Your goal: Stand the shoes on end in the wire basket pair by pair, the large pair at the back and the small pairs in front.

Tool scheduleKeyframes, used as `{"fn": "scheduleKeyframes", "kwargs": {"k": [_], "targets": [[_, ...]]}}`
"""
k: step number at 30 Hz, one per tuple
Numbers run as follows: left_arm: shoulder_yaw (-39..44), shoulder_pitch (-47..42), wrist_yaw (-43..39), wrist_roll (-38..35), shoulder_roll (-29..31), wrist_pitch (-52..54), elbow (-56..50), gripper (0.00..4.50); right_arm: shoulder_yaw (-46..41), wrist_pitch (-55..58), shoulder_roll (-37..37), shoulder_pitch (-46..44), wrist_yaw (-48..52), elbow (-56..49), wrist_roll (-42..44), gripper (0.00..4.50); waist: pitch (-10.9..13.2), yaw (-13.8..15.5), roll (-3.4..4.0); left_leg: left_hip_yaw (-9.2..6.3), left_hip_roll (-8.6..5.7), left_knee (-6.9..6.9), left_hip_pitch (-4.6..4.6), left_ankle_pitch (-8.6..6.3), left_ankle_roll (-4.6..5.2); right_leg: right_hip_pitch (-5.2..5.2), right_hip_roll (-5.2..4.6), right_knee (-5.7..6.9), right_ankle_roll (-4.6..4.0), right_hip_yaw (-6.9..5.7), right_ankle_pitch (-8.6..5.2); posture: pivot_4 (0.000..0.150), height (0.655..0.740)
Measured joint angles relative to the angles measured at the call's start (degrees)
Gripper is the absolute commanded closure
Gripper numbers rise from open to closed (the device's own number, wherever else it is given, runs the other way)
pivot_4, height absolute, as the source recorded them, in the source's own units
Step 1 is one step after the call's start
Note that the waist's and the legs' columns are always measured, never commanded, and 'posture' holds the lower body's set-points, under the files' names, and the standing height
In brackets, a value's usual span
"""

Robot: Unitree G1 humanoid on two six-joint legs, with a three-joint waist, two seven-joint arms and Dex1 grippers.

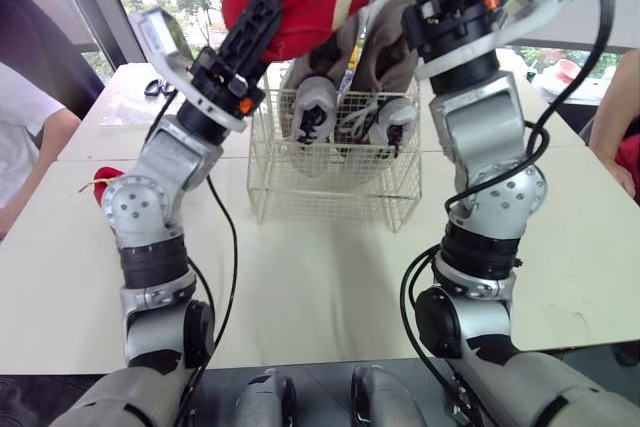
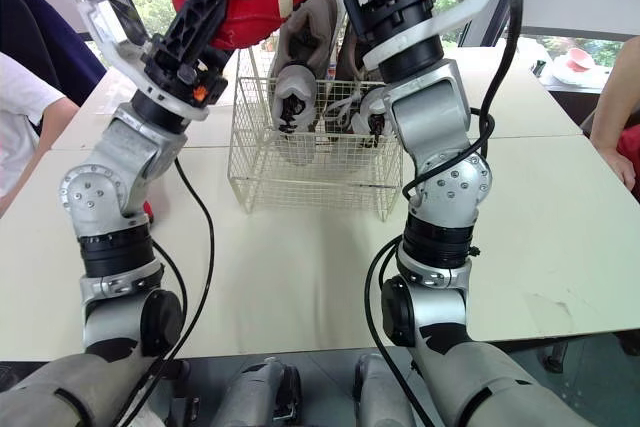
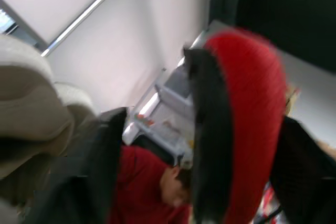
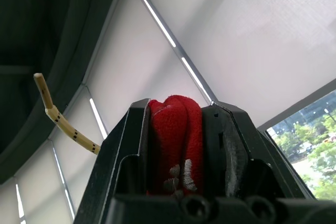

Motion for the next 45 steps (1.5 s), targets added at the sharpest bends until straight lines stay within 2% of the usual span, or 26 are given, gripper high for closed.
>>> {"fn": "scheduleKeyframes", "kwargs": {"k": [5, 8, 10, 13, 16, 22, 31, 36, 42, 45], "targets": [[-1.06, 7.65, 4.42, 0.24, 5.79, 2.37, -9.61, 0.11, -2.69, 1.59, -7.25, -4.2, 2.4, 2.48, 2.79, 3.17, 0.01, 0.27, 0.02, -0.02, 0.0, -0.02, -0.02, -0.01, 0.01, -0.02, -0.02, -0.03, -0.02, -0.01, -0.01, 0.15, 0.74], [-1.01, 12.16, 7.27, 0.17, 8.94, 2.77, -13.01, 0.11, -4.58, 4.32, -16.24, -5.8, 8.0, 4.81, 4.15, 3.17, 0.01, 0.24, 0.01, -0.01, 0.0, -0.01, -0.02, -0.06, 0.07, 0.02, -0.04, -0.09, -0.19, -0.01, -0.1, 0.15, 0.74], [-0.69, 16.9, 8.26, 0.33, 12.57, 3.07, -16.64, 0.11, -3.93, 8.61, -28.07, -5.41, 17.06, 8.74, 2.54, 3.17, 0.02, 0.27, 0.02, 0.0, -0.02, -0.06, -0.03, -0.09, 0.12, 0.02, -0.06, -0.23, -0.21, 0.0, -0.11, 0.15, 0.74], [0.27, 21.57, 9.21, 1.45, 15.9, 2.97, -19.29, 0.11, -2.99, 11.66, -39.25, -3.87, 30.25, 13.07, -2.05, 3.17, 0.02, 0.23, 0.02, 0.04, -0.01, -0.32, -0.03, -0.08, 0.11, 0.03, -0.02, -0.62, -0.22, 0.0, -0.1, 0.15, 0.74], [0.25, 24.27, 9.99, 1.98, 16.98, 2.59, -22.34, 0.11, 1.36, 12.65, -45.07, -2.77, 42.59, 15.13, -7.36, 3.17, 0.02, -0.08, 0.03, 0.14, 0.01, -0.48, 0.03, -0.07, 0.09, 0.01, -0.01, -0.7, -0.23, 0.02, -0.08, 0.15, 0.74], [-0.05, 28.68, 12.22, 4.39, 16.94, 0.84, -26.02, 0.11, 8.47, 9.88, -46.66, -1.65, 56.3, 16.86, -17.73, 3.17, 0.02, 0.25, 0.02, 0.12, 0.01, -0.64, 0.05, 0.02, -0.06, -0.02, 0.0, -0.74, -0.24, 0.02, -0.08, 0.15, 0.74], [-2.15, 30.5, 13.74, 4.86, 16.58, -1.13, -27.16, 0.11, 15.08, -1.24, -43.28, 2.5, 63.62, 19.39, -32.35, 3.17, 0.02, 0.58, 0.01, 0.12, -0.03, -0.64, 0.01, 0.11, -0.21, -0.01, -0.01, -0.81, -0.24, 0.01, -0.07, 0.15, 0.74], [-2.09, 30.5, 13.02, 4.74, 18.22, -1.2, -26.86, 0.11, 16.04, -2.13, -40.61, 4.63, 65.81, 22.25, -34.84, 3.17, 0.02, 0.53, 0.01, 0.12, -0.03, -0.65, 0.0, 0.2, -0.37, -0.01, -0.01, -0.8, -0.22, 0.0, -0.06, 0.15, 0.74], [-1.74, 30.5, 12.89, 4.21, 19.18, -1.3, -26.05, 0.0, 15.94, -4.74, -39.81, 5.81, 67.16, 26.06, -37.81, 0.21, 0.02, 0.49, 0.01, 0.13, -0.03, -0.65, 0.02, 0.2, -0.37, 0.0, -0.01, -0.79, -0.21, 0.0, -0.06, 0.15, 0.74], [-1.09, 30.49, 12.89, 3.93, 20.01, -1.3, -25.8, 0.0, 15.66, -4.48, -39.94, 6.06, 67.5, 26.1, -38.22, 0.09, 0.02, 0.35, 0.01, 0.12, -0.02, -0.65, 0.02, 0.21, -0.38, -0.01, 0.0, -0.79, -0.2, 0.0, -0.05, 0.15, 0.74]]}}
